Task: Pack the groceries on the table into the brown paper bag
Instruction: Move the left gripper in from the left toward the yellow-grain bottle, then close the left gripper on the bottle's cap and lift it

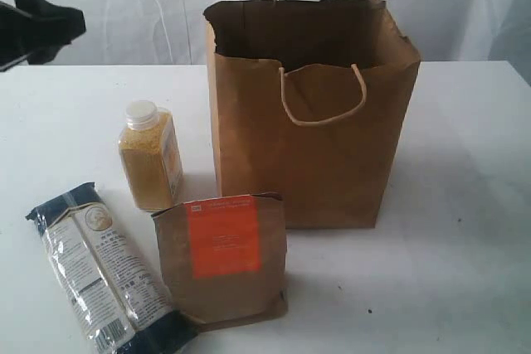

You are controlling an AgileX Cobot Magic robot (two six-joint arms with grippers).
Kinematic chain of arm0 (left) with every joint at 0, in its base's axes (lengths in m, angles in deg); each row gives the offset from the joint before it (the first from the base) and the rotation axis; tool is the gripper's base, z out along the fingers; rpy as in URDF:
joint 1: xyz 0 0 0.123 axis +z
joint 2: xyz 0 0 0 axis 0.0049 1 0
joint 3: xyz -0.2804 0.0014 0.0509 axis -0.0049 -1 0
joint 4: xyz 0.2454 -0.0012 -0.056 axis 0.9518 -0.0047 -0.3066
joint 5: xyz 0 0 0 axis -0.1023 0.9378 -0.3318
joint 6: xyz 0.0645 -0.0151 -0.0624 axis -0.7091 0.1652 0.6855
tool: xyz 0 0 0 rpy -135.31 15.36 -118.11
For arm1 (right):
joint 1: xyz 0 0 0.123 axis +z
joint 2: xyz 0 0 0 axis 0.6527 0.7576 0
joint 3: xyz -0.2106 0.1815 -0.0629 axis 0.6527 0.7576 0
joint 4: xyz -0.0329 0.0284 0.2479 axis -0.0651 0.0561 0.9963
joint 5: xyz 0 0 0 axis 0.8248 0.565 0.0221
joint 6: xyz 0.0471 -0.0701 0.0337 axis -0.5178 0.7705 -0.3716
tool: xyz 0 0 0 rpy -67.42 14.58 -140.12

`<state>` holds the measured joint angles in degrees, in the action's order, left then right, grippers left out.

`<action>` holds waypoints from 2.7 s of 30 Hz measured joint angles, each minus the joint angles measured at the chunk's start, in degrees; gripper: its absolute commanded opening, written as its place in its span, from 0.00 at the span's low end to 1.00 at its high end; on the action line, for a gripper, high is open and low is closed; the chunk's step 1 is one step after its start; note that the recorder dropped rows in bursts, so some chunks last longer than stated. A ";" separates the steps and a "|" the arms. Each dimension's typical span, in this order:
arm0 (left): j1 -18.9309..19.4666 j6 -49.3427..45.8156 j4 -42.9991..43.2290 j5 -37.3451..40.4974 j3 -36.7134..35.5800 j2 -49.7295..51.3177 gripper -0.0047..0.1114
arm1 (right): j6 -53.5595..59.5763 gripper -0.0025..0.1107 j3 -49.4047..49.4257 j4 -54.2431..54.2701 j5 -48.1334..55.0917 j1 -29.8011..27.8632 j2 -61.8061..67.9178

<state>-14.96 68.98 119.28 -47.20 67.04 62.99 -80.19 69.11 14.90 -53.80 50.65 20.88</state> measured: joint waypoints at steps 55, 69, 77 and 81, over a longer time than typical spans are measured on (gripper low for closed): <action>-9.29 1.19 0.30 13.59 8.55 28.25 0.84 | 0.00 0.02 0.00 0.00 0.09 0.00 0.00; -9.40 1.54 0.65 13.89 8.15 29.70 0.25 | 0.00 0.02 0.00 0.00 0.09 0.00 0.00; -9.40 0.48 0.98 13.55 8.15 28.94 0.04 | 0.00 0.02 0.00 0.00 0.09 0.00 0.00; -9.40 -1.61 0.79 12.64 8.32 26.05 0.04 | 0.00 0.02 0.00 0.00 0.09 0.00 0.00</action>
<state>-24.37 67.38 120.07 -34.56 75.36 89.04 -80.19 69.11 14.90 -53.71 50.65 20.88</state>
